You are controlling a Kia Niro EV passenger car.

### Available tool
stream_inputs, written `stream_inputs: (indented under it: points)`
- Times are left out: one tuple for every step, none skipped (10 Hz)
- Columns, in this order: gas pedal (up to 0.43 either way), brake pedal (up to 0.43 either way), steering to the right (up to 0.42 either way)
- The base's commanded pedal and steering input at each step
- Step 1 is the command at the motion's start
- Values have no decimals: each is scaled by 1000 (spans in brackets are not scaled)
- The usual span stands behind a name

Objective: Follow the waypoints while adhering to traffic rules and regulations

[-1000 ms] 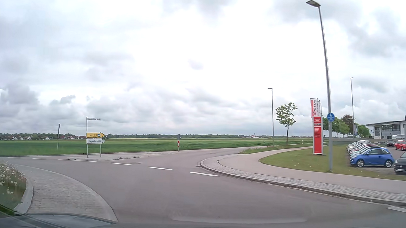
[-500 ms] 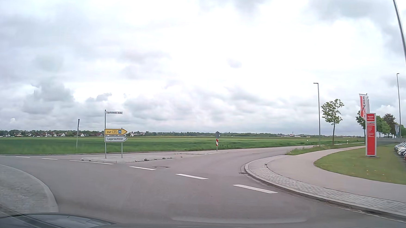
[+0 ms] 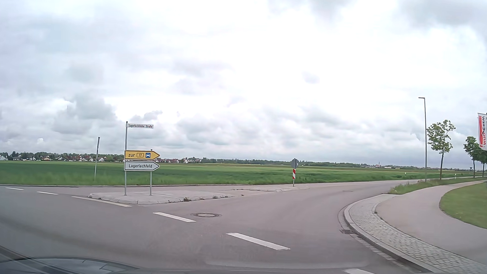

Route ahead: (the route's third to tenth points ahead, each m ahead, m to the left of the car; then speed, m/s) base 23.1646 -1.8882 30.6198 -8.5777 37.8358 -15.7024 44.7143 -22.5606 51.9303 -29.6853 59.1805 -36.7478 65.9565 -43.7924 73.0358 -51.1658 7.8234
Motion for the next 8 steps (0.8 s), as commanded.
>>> stream_inputs:
  points:
    - [209,12,-11]
    - [209,12,18]
    - [197,12,45]
    - [197,12,70]
    - [197,12,87]
    - [197,12,103]
    - [197,6,117]
    - [197,12,126]
